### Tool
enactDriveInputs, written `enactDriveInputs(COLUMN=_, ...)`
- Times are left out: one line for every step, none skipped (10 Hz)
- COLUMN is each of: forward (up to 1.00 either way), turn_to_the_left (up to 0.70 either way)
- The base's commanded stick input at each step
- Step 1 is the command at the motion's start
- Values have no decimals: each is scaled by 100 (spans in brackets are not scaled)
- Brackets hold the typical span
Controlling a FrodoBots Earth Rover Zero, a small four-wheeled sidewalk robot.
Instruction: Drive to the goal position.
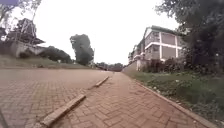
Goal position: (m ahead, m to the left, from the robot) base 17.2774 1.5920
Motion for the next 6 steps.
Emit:
enactDriveInputs(forward=70, turn_to_the_left=-35)
enactDriveInputs(forward=70, turn_to_the_left=-35)
enactDriveInputs(forward=70, turn_to_the_left=-35)
enactDriveInputs(forward=70, turn_to_the_left=-35)
enactDriveInputs(forward=70, turn_to_the_left=-35)
enactDriveInputs(forward=70, turn_to_the_left=-35)
